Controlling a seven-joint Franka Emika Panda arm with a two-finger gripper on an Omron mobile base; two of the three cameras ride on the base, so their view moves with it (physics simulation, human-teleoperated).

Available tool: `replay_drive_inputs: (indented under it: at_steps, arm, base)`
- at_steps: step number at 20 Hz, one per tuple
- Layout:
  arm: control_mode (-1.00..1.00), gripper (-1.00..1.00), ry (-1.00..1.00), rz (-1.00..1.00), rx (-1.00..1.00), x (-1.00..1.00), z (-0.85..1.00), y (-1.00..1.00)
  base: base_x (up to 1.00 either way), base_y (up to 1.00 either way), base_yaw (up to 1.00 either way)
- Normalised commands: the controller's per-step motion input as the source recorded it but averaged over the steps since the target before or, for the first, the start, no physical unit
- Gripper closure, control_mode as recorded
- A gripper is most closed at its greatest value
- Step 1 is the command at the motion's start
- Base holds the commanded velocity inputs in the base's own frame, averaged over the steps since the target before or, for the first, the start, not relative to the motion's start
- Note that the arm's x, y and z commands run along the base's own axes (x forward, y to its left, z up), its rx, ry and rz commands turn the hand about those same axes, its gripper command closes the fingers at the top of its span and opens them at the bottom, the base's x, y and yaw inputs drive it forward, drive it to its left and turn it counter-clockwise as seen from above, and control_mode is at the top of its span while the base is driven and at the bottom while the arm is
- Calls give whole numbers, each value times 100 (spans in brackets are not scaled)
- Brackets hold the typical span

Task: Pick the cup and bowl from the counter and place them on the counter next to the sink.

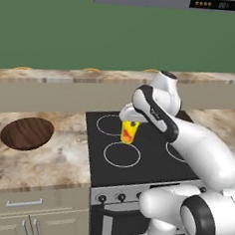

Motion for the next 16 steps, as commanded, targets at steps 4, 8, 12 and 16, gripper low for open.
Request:
replay_drive_inputs:
  at_steps: [4,8,12,16]
  arm:
    - [-100,100,0,13,-2,-55,8,-60]
    - [-100,100,-6,11,0,-42,1,-53]
    - [-100,100,-17,9,0,-40,2,-47]
    - [-100,100,-7,5,0,-54,4,-33]
  base:
    - [0,0,0]
    - [0,0,0]
    - [0,0,0]
    - [0,0,0]
